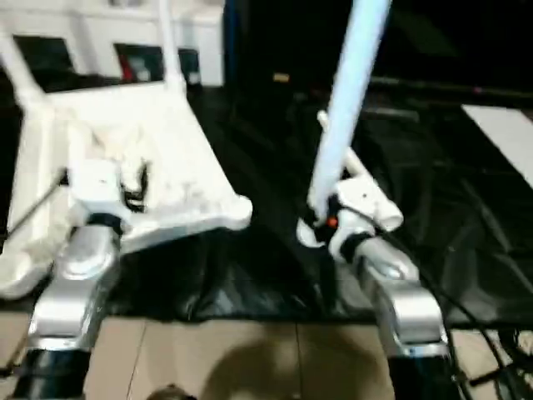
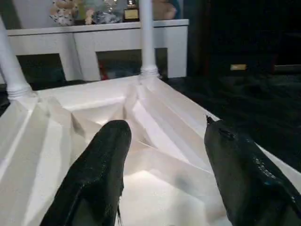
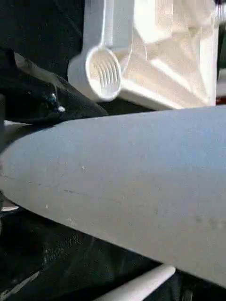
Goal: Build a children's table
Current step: Pick table leg
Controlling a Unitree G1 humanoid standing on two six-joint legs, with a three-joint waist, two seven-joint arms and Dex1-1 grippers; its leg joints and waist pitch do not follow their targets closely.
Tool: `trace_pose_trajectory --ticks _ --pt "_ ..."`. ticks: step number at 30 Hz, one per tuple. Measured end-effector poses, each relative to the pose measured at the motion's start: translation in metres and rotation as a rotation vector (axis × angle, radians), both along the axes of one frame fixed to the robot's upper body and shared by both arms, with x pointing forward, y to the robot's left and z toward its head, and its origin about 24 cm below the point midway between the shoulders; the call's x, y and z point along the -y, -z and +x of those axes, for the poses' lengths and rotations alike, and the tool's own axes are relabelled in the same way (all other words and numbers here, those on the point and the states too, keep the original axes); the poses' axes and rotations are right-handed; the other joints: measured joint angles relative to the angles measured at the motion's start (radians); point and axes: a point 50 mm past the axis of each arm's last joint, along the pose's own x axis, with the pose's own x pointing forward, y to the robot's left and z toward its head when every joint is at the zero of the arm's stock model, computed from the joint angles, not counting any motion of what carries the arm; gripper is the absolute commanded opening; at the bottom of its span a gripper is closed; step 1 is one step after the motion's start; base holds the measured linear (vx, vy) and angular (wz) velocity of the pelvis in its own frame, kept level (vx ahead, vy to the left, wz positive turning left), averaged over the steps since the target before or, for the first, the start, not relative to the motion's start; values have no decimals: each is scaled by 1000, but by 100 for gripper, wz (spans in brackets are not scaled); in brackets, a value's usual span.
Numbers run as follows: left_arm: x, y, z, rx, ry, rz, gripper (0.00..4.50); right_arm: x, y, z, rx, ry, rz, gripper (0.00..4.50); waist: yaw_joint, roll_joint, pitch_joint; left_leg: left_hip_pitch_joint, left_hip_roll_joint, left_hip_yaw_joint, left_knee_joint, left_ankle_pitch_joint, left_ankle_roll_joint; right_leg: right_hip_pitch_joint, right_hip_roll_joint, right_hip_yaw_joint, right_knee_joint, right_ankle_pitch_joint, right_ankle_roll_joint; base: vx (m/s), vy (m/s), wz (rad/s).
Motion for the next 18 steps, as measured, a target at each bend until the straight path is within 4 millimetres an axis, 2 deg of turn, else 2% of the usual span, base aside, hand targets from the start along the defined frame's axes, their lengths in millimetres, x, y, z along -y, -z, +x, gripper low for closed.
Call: trace_pose_trajectory --ticks 1,3,4,5,6,7,8,12,14,16,17,18 --pt "0 0 0 -5 1 -6 291 -3 1 0 -2 -10 4 189 -3 0 1 5 5 1 -8 1 -2 7 3 -4 -11 0 0 -60 -51 4" --pt "1 1 0 -12 14 -21 291 -7 1 -1 -2 -19 11 189 -8 1 3 8 15 -2 -16 4 -6 20 3 -25 -28 0 0 -30 -25 2" --pt "2 1 0 -16 28 -26 291 -7 1 -1 -3 -19 13 189 -12 8 5 -2 11 -24 -16 7 -6 32 -7 -54 -38 0 -1 -57 -11 23" --pt "5 2 0 -20 47 -30 291 -7 2 -1 -4 -17 12 189 -18 10 6 -5 11 -41 -15 9 -6 43 -20 -88 -47 0 -1 -57 -11 23" --pt "6 2 0 -22 54 -30 291 -8 1 -1 -2 -17 13 189 -24 12 7 -11 8 -57 -13 10 -6 52 -27 -111 -53 0 -1 -42 2 46" --pt "7 2 0 -24 62 -30 291 -8 1 -1 -2 -16 13 189 -26 13 8 -17 6 -68 -13 10 -6 58 -32 -129 -59 0 -1 -15 -12 51" --pt "8 2 0 -29 66 -30 291 -8 1 -1 2 -11 18 189 -28 14 8 -17 9 -70 -12 10 -7 59 -33 -137 -63 0 -1 -15 -12 51" --pt "5 4 0 -44 60 -26 291 -12 1 -1 1 -12 46 189 -14 23 12 -12 39 -26 -13 12 -11 68 -31 -129 -64 4 -4 17 -21 26" --pt "5 5 0 -48 58 -28 291 -12 0 -1 6 -22 45 189 -8 23 12 -4 44 -10 -14 12 -11 74 -31 -121 -63 9 -3 0 0 0" --pt "4 5 0 -50 53 -29 291 -13 -2 -3 21 -38 37 189 -5 22 12 0 44 0 -15 12 -11 73 -31 -108 -57 10 -2 0 0 0" --pt "3 5 0 -53 51 -30 291 -12 -2 -5 21 -52 28 189 -4 24 10 -10 34 -16 -15 13 -11 79 -35 -116 -55 9 0 0 0 0" --pt "4 4 1 -52 52 -31 291 -11 0 -7 14 -51 25 189 -10 23 10 -16 27 -34 -15 13 -11 83 -36 -124 -59 6 2 52 -2 26"
